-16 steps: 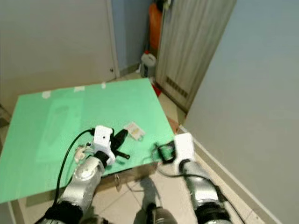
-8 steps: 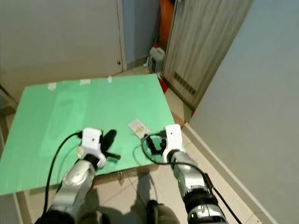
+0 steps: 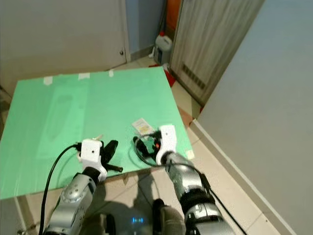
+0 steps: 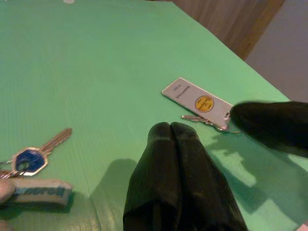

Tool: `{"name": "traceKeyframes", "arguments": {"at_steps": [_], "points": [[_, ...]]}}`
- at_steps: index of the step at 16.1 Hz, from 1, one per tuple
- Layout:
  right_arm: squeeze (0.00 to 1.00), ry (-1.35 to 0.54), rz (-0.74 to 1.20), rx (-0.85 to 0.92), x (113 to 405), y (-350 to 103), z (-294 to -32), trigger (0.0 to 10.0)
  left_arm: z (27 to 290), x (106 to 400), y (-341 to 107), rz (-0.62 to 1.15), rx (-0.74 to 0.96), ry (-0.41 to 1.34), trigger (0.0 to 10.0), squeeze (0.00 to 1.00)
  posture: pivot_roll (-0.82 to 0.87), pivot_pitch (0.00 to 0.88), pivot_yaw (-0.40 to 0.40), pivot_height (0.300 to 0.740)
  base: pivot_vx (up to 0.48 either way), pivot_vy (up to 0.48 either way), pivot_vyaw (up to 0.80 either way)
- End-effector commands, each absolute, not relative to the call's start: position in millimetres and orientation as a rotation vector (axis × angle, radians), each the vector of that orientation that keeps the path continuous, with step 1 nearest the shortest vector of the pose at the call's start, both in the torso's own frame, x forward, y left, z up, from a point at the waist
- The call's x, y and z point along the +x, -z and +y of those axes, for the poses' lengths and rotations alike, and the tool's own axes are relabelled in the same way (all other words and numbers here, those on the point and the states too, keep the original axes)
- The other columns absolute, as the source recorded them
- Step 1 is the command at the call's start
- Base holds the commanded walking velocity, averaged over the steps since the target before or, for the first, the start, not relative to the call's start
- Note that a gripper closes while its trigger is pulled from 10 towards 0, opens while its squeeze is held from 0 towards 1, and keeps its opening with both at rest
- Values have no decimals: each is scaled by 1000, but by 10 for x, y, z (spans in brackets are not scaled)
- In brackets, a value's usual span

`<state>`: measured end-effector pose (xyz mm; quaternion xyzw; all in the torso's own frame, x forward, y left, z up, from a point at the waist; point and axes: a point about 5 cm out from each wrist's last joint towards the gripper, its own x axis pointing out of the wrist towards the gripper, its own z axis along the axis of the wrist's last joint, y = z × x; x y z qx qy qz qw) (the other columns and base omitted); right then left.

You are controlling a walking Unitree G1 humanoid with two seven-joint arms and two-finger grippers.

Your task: Hang keys on a hook

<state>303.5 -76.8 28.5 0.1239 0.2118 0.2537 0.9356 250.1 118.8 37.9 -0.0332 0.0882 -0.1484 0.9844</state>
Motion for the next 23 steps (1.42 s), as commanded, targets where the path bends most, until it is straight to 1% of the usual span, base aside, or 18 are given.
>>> {"name": "traceKeyframes", "arguments": {"at_steps": [1,3,5,7,10,12,13,15,16,17,19,23], "points": [[0,-473,501,222,2946,-123,-844,10000,1186,2466,-386,185,-59,298,10000,0,113,248,-55,740,0,0,0],[0,-461,493,228,2967,-135,-854,10000,1188,2471,-444,169,-56,298,10000,0,120,253,-58,740,0,0,0],[0,-459,433,277,3041,-234,-823,10000,1194,2479,-474,160,-59,292,10000,0,120,253,-58,740,0,0,0],[0,-465,418,306,3069,-266,-789,10000,1180,2478,-484,160,-60,293,10000,0,118,252,-60,740,0,0,0],[0,-459,457,256,3041,-202,-702,10000,1159,2472,-510,160,-62,297,10000,0,118,255,-63,740,0,0,0],[0,-436,446,228,3065,-211,-715,7098,1150,2467,-526,156,-66,296,10000,0,123,261,-67,740,0,0,0],[0,-422,432,215,3085,-226,-731,7451,1147,2460,-535,154,-66,296,10000,0,128,263,-69,740,0,0,0],[0,-412,412,236,3114,-256,-734,6941,1146,2447,-543,152,-67,294,10000,0,129,265,-69,740,0,0,0],[0,-412,408,240,3125,-269,-705,6196,1141,2435,-556,152,-71,292,10000,0,134,272,-69,740,0,0,0],[0,-414,411,233,3123,-265,-687,2392,1138,2429,-561,152,-72,292,10000,0,134,272,-69,740,0,0,0],[0,-427,411,209,3113,-261,-658,0,1129,2411,-570,151,-73,294,10000,0,139,279,-73,740,0,0,0],[0,-416,407,190,3118,-257,-677,0,1131,2386,-594,148,-77,288,10000,0,146,292,-75,740,0,0,0]]}}
